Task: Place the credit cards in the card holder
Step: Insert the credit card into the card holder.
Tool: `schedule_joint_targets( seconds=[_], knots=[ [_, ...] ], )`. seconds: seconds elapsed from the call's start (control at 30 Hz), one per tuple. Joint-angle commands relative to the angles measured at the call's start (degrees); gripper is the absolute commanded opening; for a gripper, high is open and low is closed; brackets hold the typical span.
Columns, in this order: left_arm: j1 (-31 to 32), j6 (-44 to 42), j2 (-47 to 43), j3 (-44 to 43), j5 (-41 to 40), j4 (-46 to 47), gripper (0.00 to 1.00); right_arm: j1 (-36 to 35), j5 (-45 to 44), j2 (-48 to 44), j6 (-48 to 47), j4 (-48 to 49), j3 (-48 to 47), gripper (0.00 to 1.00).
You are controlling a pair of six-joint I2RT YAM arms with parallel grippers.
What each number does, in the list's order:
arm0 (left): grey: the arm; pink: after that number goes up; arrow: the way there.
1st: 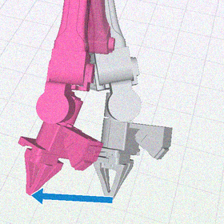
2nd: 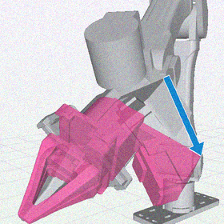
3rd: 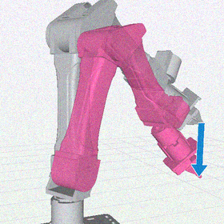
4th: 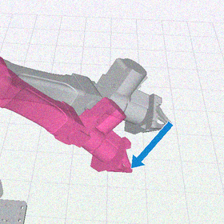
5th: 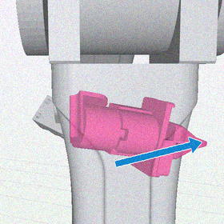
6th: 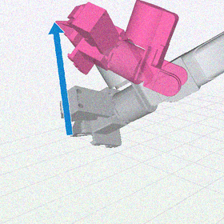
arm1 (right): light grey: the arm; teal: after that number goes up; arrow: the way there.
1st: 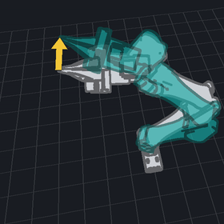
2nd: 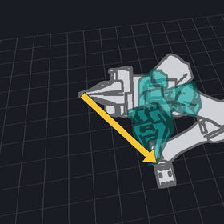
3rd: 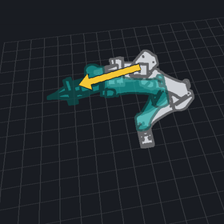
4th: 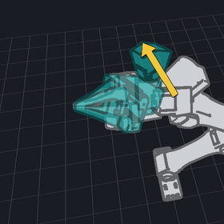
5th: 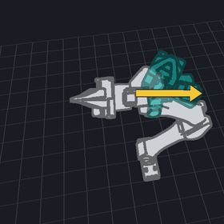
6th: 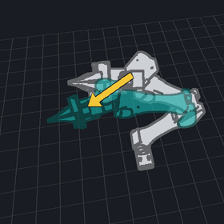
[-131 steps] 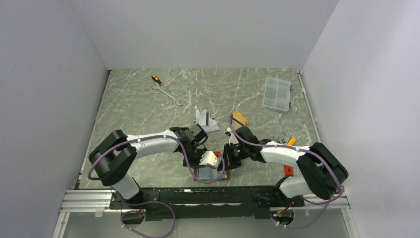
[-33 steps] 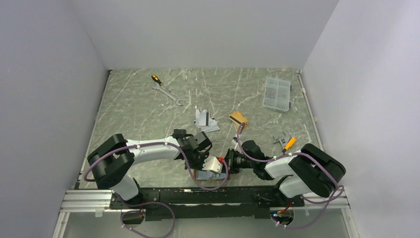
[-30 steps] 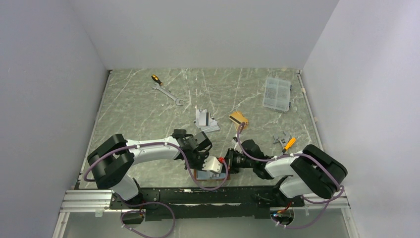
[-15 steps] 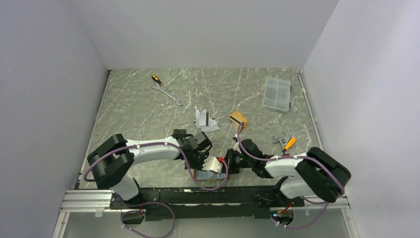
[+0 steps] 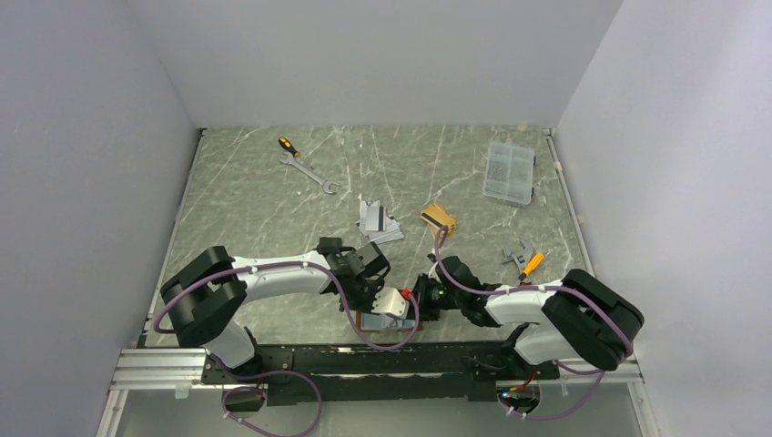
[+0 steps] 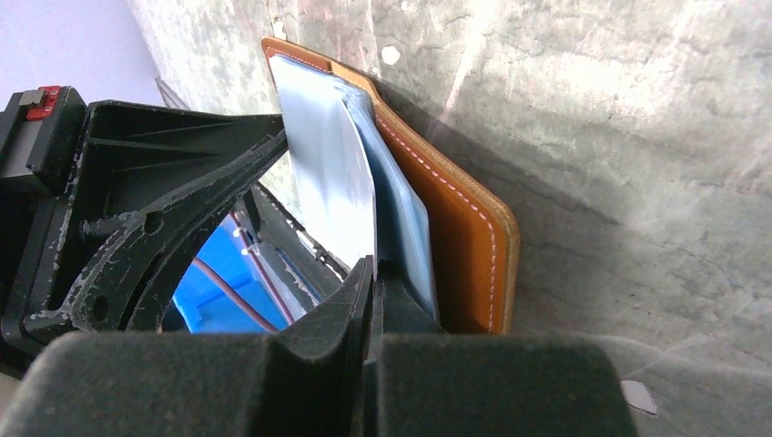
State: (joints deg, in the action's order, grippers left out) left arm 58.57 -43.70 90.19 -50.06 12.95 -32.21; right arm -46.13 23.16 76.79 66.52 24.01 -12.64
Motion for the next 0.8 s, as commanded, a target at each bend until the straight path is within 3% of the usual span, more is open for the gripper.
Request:
schedule_joint_targets(
  seconds=[0.0,0.47,0.77],
  knots=[
    [0.9,-0.2,3.0,3.0,-0.9,-2.6,0.00,-1.3,-4.7,0.6,0.1,-8.9,-0.4,0.00],
    [1.2,-0.3,2.9,2.7,-1.2,-3.2,0.00,-3.0,-8.6,-6.7,4.1,-13.5,2.5,0.00],
    [1.3,-0.4,2.8,2.5,-1.2,-3.4,0.00,-3.5,-5.9,-1.0,2.2,-9.9,0.5,0.00]
  ],
)
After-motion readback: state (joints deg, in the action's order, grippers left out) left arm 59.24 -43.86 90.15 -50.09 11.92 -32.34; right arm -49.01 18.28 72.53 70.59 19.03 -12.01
